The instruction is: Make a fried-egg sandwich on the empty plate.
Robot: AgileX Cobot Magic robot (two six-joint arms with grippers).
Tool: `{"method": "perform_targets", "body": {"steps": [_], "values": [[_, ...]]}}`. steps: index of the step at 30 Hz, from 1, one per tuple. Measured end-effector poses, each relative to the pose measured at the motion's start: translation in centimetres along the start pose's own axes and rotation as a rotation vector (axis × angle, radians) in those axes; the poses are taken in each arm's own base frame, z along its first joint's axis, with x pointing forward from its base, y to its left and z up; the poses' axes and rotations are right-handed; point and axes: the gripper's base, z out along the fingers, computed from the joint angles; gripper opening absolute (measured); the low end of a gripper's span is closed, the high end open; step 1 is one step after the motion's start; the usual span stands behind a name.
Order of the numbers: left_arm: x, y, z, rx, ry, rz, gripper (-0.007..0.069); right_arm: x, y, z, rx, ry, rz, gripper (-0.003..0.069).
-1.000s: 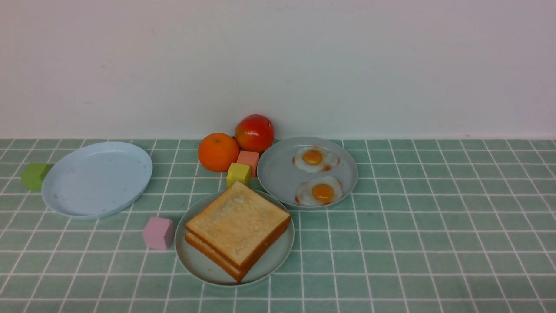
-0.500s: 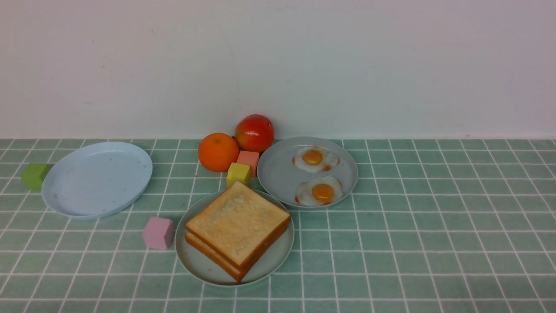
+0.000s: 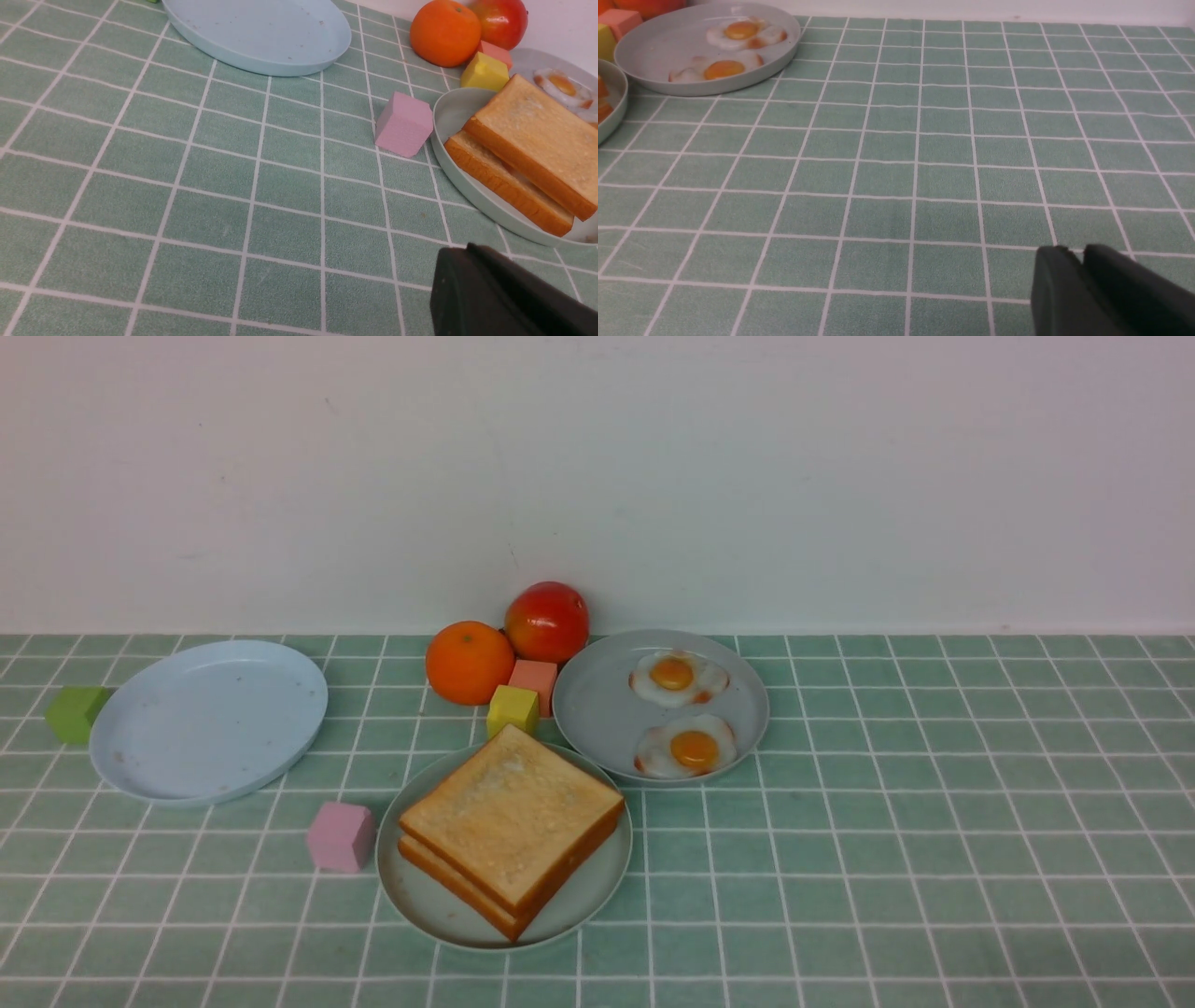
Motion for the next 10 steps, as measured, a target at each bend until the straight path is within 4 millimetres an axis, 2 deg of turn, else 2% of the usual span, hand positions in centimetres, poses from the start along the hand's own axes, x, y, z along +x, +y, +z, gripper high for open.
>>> {"method": "perform_targets", "body": {"steps": [10], "values": [[0.00, 0.00, 0.00, 0.000, 0.000, 0.000, 0.0004, 0.00, 0.00, 0.00, 0.000, 0.000, 0.000, 0.0113]]}}
